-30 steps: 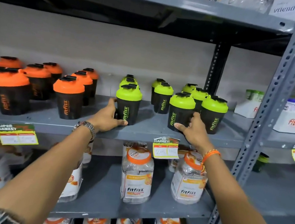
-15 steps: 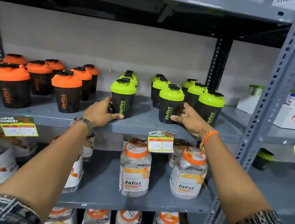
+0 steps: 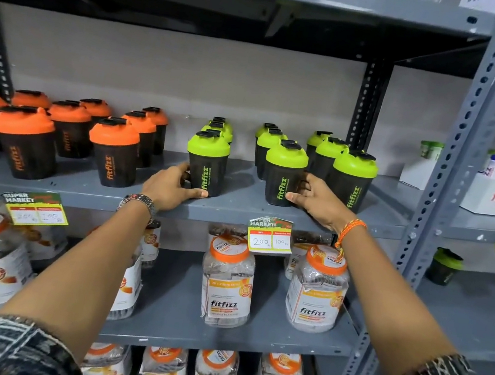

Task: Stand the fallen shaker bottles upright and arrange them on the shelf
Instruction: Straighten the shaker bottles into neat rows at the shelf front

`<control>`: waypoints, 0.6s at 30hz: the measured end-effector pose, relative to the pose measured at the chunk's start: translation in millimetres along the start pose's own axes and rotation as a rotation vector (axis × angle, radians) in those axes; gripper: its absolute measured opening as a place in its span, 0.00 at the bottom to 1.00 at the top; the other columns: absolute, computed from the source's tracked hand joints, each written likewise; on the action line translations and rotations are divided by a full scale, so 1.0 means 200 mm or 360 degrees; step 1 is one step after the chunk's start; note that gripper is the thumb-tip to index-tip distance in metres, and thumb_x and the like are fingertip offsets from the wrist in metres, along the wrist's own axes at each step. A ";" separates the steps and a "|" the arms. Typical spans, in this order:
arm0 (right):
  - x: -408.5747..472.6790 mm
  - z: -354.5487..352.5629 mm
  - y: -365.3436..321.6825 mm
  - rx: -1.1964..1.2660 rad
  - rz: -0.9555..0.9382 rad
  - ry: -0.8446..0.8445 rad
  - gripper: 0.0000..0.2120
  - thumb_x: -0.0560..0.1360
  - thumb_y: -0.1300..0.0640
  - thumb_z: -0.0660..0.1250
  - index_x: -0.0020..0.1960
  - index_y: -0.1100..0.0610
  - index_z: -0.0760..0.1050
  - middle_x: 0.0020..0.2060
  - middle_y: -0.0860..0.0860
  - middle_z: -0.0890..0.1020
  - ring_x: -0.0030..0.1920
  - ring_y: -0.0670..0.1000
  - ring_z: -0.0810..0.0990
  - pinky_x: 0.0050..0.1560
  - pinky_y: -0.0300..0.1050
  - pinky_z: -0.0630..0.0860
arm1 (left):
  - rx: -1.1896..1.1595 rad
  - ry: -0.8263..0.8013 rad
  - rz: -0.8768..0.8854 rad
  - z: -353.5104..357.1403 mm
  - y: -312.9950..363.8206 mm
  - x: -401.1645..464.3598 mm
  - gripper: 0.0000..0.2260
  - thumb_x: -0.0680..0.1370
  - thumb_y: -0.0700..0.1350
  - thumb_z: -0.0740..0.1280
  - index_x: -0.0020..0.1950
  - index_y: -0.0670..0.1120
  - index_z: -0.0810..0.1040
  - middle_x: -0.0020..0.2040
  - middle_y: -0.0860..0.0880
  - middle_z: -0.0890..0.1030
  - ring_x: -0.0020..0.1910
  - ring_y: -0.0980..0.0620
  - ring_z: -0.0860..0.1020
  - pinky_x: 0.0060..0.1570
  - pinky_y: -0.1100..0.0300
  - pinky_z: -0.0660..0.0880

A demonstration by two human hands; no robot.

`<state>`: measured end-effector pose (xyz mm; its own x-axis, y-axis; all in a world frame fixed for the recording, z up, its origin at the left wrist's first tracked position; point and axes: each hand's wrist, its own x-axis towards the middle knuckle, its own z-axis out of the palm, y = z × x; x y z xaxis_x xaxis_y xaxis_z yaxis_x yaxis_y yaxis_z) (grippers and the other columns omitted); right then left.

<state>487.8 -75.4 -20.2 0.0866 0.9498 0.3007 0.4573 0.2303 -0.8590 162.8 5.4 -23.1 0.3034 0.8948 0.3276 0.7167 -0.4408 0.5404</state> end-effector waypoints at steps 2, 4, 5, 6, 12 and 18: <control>0.00 0.00 0.00 -0.0017 0.0009 -0.0001 0.25 0.76 0.67 0.69 0.71 0.61 0.67 0.62 0.52 0.79 0.57 0.44 0.80 0.63 0.41 0.76 | -0.0003 -0.0005 0.0005 0.00 0.00 0.00 0.32 0.71 0.61 0.75 0.71 0.51 0.73 0.67 0.46 0.81 0.62 0.44 0.80 0.61 0.46 0.77; 0.00 0.00 0.00 -0.0027 0.0016 -0.0002 0.26 0.76 0.67 0.70 0.71 0.60 0.67 0.62 0.53 0.79 0.59 0.47 0.79 0.66 0.45 0.74 | 0.0005 -0.0005 0.0013 0.00 0.00 0.00 0.32 0.71 0.61 0.75 0.71 0.51 0.72 0.67 0.46 0.82 0.62 0.44 0.80 0.61 0.46 0.77; 0.00 0.01 0.00 -0.0035 0.0020 -0.0007 0.25 0.76 0.67 0.70 0.71 0.60 0.67 0.62 0.53 0.79 0.60 0.48 0.79 0.67 0.45 0.74 | 0.0006 -0.0005 0.0016 0.00 0.00 0.00 0.32 0.71 0.61 0.75 0.71 0.51 0.73 0.66 0.46 0.82 0.62 0.44 0.80 0.61 0.47 0.77; 0.00 0.01 0.00 -0.0024 0.0019 -0.0012 0.25 0.76 0.67 0.69 0.71 0.60 0.67 0.61 0.53 0.79 0.60 0.48 0.79 0.67 0.46 0.73 | 0.0000 -0.0002 0.0018 0.00 0.00 0.00 0.31 0.71 0.61 0.75 0.71 0.51 0.73 0.66 0.47 0.82 0.62 0.45 0.80 0.61 0.47 0.77; 0.00 0.01 -0.01 -0.0028 0.0031 -0.0014 0.25 0.77 0.67 0.69 0.72 0.60 0.67 0.63 0.54 0.79 0.62 0.50 0.79 0.68 0.47 0.73 | -0.0007 -0.0006 0.0026 0.00 -0.01 0.00 0.31 0.71 0.60 0.75 0.70 0.51 0.73 0.66 0.47 0.82 0.62 0.45 0.80 0.61 0.48 0.77; -0.06 0.02 -0.08 -0.0110 0.0082 0.0018 0.30 0.75 0.69 0.70 0.74 0.61 0.63 0.65 0.55 0.77 0.65 0.52 0.78 0.67 0.46 0.74 | 0.0012 -0.0001 0.0038 -0.01 -0.01 0.00 0.35 0.70 0.60 0.76 0.73 0.51 0.71 0.69 0.47 0.80 0.66 0.44 0.79 0.63 0.49 0.76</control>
<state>476.3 -89.2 -11.7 0.1214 0.9575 0.2617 0.5121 0.1655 -0.8428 159.2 5.6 -22.7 0.3207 0.8841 0.3399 0.7139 -0.4615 0.5268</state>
